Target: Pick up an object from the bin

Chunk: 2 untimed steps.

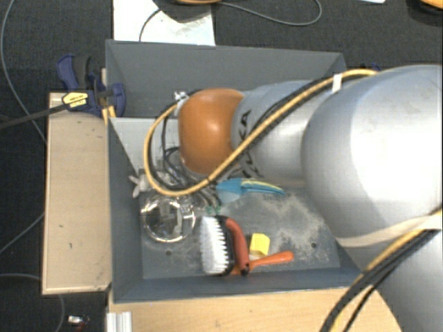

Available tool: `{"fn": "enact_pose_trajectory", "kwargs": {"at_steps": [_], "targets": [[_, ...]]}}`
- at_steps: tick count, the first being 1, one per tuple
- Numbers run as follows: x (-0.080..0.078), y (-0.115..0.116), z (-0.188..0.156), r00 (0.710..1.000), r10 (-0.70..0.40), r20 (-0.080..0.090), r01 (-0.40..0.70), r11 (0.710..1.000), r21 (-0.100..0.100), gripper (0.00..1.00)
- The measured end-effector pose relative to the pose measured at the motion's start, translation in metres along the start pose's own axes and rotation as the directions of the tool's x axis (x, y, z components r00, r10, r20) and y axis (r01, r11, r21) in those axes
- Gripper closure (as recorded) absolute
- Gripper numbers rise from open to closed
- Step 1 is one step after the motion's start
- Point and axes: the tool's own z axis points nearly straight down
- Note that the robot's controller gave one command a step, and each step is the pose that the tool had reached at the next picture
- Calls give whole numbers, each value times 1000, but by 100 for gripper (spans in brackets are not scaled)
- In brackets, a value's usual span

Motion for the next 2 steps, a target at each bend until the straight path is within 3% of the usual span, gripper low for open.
{"fn": "enact_pose_trajectory", "kwargs": {"at_steps": [2], "targets": [[1,-2,0,991,-136,-3,136,991,0,0]]}}
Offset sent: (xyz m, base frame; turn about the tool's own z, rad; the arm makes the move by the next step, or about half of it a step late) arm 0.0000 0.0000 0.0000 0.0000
